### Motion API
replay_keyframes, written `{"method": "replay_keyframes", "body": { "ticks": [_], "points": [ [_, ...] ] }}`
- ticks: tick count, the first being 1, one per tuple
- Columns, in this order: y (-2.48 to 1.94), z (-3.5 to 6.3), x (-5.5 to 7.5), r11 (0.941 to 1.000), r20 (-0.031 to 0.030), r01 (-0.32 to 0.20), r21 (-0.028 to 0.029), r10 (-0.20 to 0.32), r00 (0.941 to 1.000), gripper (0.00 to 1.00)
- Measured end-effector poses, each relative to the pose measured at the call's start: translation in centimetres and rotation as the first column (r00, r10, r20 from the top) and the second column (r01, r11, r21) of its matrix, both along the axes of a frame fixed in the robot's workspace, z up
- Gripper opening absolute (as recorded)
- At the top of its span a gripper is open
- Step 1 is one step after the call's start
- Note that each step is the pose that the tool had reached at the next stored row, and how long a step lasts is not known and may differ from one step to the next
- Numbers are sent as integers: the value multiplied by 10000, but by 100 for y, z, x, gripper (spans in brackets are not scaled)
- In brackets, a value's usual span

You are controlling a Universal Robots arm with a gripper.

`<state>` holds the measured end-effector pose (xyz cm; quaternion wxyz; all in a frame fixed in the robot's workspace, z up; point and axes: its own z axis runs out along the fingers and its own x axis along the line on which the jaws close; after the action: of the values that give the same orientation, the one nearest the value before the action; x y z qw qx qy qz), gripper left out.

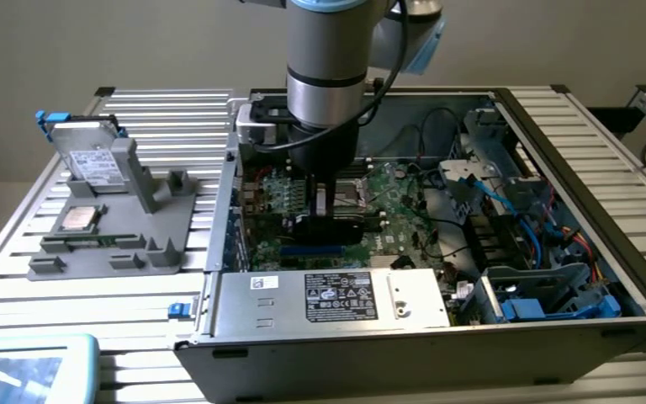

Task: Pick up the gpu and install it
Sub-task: 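Insert the gpu into the slot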

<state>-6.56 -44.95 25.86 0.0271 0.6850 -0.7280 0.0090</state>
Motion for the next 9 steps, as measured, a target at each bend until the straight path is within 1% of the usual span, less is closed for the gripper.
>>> {"method": "replay_keyframes", "body": {
  "ticks": [9],
  "points": [
    [18,-2,0,10000,1,-95,0,95,10000,27]
  ]
}}
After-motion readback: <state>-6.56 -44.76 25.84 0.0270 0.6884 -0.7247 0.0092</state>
